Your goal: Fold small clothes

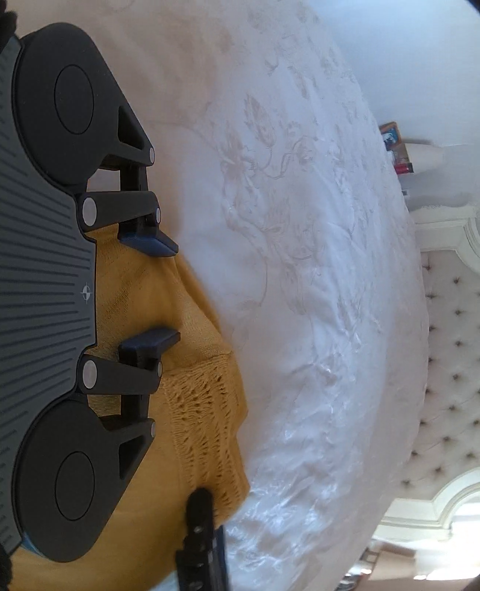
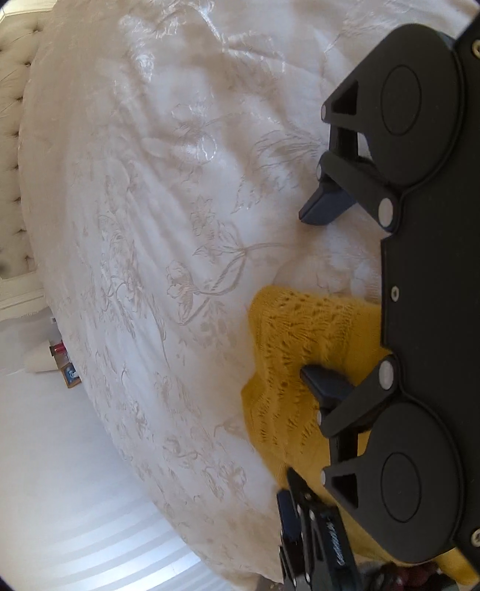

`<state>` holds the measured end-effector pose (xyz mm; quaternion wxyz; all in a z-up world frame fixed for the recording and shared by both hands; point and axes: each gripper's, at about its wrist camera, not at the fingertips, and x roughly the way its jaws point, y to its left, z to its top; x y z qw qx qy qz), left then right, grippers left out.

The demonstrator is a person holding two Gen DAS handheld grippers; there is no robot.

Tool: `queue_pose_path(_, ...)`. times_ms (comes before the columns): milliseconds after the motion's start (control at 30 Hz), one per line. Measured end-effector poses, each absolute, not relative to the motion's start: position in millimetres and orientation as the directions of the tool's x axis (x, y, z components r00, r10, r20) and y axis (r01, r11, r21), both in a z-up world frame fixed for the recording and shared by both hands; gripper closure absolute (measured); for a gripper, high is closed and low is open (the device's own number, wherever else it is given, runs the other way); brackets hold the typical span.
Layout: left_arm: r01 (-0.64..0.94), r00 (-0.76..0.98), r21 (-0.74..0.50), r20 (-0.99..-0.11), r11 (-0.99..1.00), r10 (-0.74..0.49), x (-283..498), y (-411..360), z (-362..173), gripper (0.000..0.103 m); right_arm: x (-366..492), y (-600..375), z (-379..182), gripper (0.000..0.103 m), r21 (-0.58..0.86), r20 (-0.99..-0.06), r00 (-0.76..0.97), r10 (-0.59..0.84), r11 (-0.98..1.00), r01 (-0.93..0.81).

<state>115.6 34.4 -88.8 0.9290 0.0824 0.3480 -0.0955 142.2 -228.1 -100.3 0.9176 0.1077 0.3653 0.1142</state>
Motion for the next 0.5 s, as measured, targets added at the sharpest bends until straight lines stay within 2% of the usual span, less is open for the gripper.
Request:
queue_pose_path(133, 0.223, 0.736, 0.043, -0.662, 0.974, -0.14, 112, 43, -89, 0.06, 150, -231, -100, 0.013, 0.29, -0.641, 0.711, 0.289, 0.949, -0.125)
queue_pose_path(333, 0.249, 0.735, 0.004, -0.652, 0.968, -0.187, 114, 46, -74, 0.061, 149, -236, -87, 0.014, 0.308, -0.624, 0.72, 0.303, 0.943, -0.13)
queue_pose_path(500, 0.32, 0.726, -0.004, -0.642, 0.947, -0.248, 74, 47, -59, 0.061, 115, -229, -66, 0.014, 0.294, -0.611, 0.712, 0.345, 0.935, -0.201)
